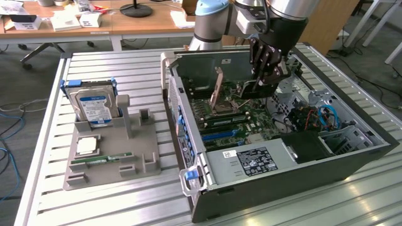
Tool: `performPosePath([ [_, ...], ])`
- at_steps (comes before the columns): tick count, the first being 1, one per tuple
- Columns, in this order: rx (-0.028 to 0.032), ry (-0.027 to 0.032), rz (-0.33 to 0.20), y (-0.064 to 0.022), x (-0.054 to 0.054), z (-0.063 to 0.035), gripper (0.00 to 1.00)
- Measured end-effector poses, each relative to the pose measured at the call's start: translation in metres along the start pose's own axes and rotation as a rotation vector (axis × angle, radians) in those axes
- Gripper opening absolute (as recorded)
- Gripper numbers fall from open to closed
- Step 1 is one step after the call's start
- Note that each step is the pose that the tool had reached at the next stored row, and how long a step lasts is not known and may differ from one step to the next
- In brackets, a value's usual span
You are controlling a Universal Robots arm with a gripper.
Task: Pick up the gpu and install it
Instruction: 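Insert the gpu into the slot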
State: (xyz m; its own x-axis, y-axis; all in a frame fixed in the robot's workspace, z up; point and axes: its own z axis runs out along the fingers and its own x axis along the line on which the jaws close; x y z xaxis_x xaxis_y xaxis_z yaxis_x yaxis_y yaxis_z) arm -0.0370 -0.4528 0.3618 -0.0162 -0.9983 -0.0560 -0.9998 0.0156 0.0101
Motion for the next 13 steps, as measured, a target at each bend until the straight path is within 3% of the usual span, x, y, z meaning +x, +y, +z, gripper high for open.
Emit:
performPosePath([
  [13,0.0010,0.0001,0.000,0.0030,0.0001,0.0006,0.26],
])
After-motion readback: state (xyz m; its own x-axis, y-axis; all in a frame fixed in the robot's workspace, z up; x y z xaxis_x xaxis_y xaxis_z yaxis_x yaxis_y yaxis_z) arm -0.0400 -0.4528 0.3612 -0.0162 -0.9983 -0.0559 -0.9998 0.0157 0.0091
